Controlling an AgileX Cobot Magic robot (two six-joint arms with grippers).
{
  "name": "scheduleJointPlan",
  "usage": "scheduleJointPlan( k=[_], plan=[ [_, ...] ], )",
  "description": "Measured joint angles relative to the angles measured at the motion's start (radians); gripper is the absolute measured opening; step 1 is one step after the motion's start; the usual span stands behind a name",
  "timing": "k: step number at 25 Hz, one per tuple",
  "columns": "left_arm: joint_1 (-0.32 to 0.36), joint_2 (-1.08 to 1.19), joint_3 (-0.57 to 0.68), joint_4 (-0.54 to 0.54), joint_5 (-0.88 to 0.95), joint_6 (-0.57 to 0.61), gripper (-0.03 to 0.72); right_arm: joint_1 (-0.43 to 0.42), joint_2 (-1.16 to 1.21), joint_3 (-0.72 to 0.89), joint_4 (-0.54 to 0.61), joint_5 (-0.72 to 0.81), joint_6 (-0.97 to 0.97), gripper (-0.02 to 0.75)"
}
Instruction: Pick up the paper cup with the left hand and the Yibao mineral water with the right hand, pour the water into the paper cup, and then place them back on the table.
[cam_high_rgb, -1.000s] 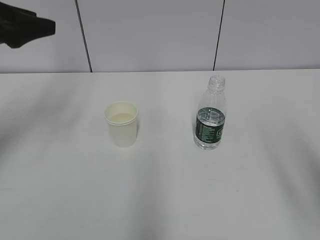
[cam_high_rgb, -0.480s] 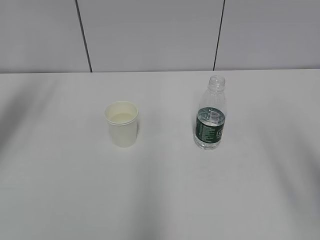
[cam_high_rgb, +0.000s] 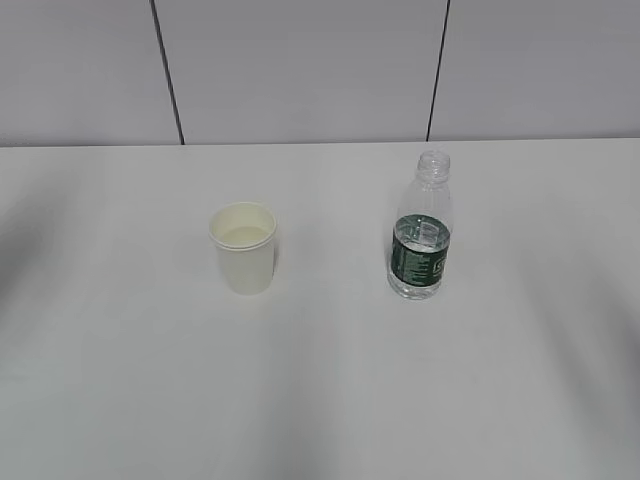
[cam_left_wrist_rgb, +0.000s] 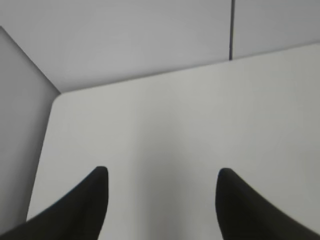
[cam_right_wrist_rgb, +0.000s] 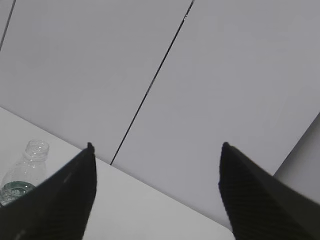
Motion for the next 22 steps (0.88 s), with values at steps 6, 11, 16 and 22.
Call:
scheduleJointPlan(
  k=[6,11,16,22],
  plan=[
    [-0.012,-0.113,0.0,-0.148,0.356,0.108,0.422,0.0,0.0,0.0,0.0,0.0,0.0,0.592],
    [-0.014,-0.246,0.063,-0.243,0.514,0.167,0.422,0.0,0.0,0.0,0.0,0.0,0.0,0.592],
    [-0.014,-0.453,0.231,-0.27,0.523,0.17,0.422,0.0,0.0,0.0,0.0,0.0,0.0,0.592],
    [-0.014,-0.673,0.354,-0.317,0.564,0.171,0.422,0.0,0.0,0.0,0.0,0.0,0.0,0.592]
  ],
)
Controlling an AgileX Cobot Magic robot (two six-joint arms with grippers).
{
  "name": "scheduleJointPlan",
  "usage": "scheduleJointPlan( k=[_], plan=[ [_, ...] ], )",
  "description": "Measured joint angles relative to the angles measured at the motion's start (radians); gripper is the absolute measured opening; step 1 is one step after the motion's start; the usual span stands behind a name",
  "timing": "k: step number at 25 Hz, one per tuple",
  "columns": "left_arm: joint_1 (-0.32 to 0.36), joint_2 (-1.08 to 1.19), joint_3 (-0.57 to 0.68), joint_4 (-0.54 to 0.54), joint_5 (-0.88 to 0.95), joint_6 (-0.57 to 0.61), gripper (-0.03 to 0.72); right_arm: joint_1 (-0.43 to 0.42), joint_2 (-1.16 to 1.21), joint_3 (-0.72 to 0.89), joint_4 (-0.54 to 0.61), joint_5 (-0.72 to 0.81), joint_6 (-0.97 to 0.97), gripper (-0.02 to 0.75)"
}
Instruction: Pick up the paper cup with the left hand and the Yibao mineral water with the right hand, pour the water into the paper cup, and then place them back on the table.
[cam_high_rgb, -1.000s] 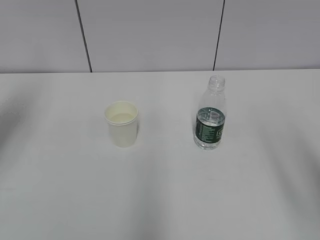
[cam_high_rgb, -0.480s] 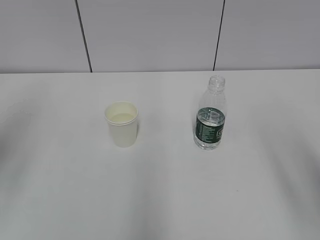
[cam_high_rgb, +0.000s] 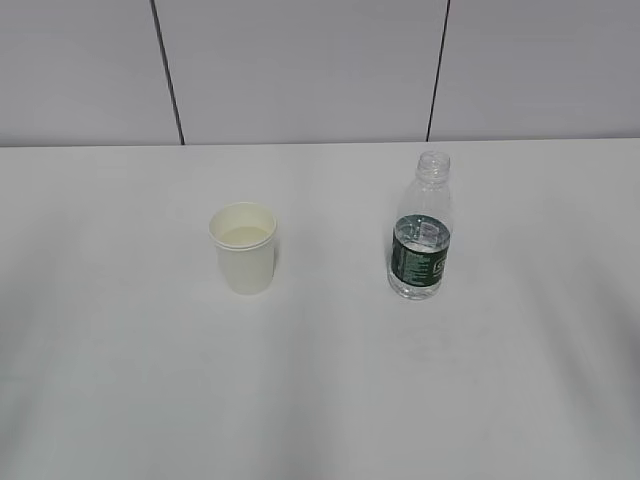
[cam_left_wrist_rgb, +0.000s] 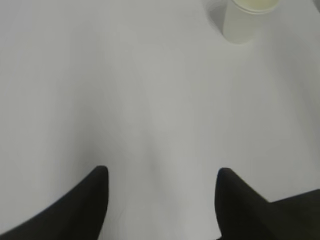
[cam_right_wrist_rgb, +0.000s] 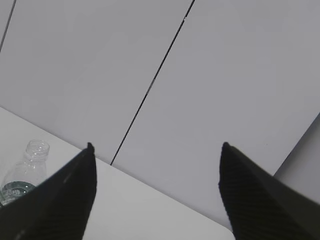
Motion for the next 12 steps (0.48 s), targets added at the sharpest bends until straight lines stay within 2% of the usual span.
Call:
scheduleJointPlan(
  k=[6,12],
  plan=[
    [0.0,-0.12,0.032,-0.033,0.109,0.0,0.422,0.0,0.0,0.0,0.0,0.0,0.0,0.592],
    [0.0,-0.25,0.101,-0.045,0.136,-0.001,0.421,0.0,0.0,0.0,0.0,0.0,0.0,0.592]
  ],
)
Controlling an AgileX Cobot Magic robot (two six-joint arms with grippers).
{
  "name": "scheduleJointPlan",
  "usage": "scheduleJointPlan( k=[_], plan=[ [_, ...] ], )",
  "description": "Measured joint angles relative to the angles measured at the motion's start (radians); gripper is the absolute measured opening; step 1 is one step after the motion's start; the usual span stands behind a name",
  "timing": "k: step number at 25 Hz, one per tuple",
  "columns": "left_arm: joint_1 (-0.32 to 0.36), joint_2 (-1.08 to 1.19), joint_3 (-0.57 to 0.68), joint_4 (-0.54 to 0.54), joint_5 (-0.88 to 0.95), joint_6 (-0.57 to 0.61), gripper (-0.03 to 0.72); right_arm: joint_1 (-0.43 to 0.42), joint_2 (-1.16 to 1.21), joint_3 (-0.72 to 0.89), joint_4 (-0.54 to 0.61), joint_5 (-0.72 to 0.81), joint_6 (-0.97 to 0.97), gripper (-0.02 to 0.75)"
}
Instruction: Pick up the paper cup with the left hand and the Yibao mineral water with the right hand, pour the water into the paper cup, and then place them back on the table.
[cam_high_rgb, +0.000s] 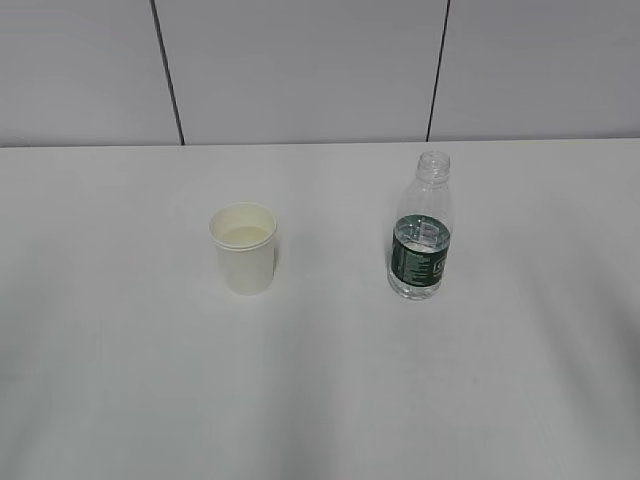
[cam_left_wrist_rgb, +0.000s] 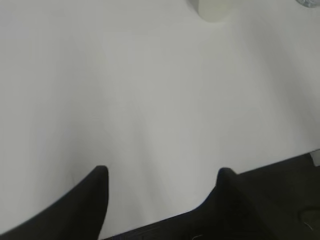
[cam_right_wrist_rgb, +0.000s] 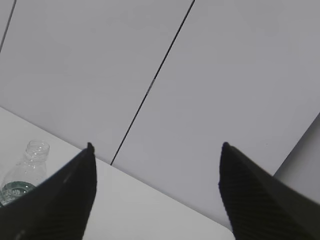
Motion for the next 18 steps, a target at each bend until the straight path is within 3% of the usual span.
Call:
scheduleJointPlan(
  k=[11,18],
  plan=[
    [0.0,-0.201,0.01,-0.001,0.012,-0.03,0.417,0.0,0.0,0.0,0.0,0.0,0.0,0.592],
    [0.0,-0.274,0.01,0.041,0.007,-0.166,0.417,0.0,0.0,0.0,0.0,0.0,0.0,0.592]
  ],
)
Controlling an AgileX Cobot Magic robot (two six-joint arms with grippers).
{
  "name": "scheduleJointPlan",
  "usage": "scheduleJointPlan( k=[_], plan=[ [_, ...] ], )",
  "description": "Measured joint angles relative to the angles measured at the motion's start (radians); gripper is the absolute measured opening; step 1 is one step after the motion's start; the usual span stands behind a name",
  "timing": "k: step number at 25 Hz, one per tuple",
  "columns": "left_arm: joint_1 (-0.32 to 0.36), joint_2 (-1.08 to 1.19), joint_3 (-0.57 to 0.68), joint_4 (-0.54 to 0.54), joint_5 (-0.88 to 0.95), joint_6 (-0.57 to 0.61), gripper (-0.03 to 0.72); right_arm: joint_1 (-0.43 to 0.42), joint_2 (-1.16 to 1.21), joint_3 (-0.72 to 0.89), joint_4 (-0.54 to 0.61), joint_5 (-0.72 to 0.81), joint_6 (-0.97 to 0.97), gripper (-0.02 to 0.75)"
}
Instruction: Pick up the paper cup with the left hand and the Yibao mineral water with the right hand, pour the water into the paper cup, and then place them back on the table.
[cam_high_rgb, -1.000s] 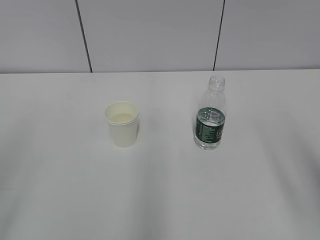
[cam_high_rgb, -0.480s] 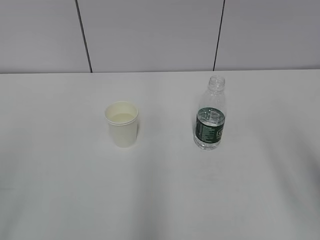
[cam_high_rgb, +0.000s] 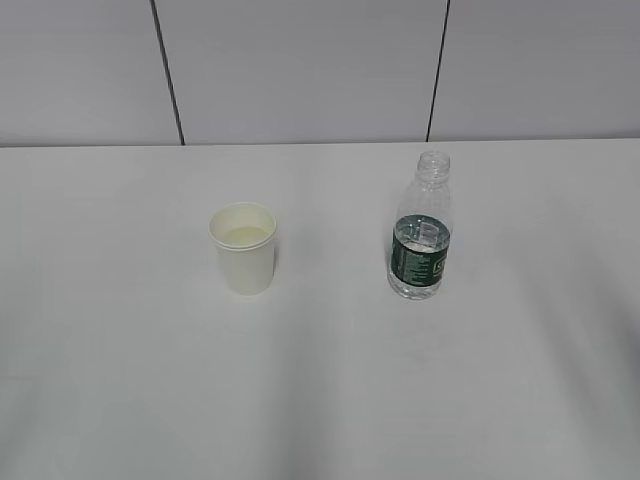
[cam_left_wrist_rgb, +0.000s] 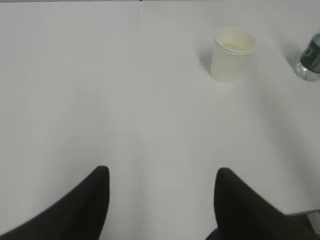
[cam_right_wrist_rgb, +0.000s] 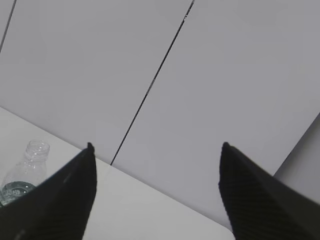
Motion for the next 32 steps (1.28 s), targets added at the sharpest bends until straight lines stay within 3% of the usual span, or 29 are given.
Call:
scheduleJointPlan(
  k=[6,32],
  plan=[
    [0.0,-0.031,0.001,0.082,-0.004,-0.143,0.416,0.0,0.0,0.0,0.0,0.0,0.0,0.592],
    [0.0,-0.034,0.001,0.11,-0.006,-0.154,0.397,0.0,0.0,0.0,0.0,0.0,0.0,0.592]
  ],
)
